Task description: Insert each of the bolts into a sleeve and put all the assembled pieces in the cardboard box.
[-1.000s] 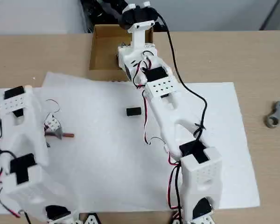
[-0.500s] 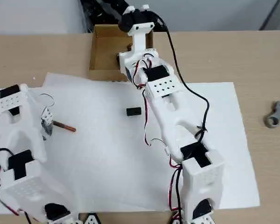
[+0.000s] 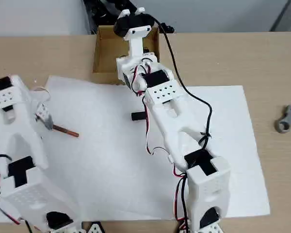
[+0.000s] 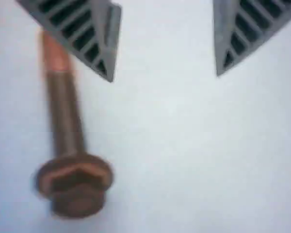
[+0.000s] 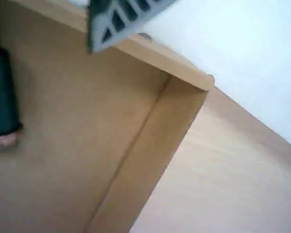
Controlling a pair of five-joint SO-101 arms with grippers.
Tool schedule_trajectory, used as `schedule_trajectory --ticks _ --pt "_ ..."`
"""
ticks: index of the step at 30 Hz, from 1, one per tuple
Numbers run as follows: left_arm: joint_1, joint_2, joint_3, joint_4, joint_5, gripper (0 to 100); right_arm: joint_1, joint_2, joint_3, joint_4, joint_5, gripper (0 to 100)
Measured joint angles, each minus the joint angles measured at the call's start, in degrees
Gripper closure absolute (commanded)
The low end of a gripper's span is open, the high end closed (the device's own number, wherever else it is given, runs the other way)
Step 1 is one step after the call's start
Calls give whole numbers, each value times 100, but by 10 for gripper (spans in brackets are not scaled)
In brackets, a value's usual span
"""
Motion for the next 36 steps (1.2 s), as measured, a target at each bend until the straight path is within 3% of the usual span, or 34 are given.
schedule_trajectory --ticks 16,30,36 --pt "273 167 -255 -123 1424 837 -9 0 0 0 0 858" --pt "316 1785 -466 -536 1503 842 -9 0 0 0 0 858" --pt "334 1864 -545 -589 1495 998 -9 0 0 0 0 858"
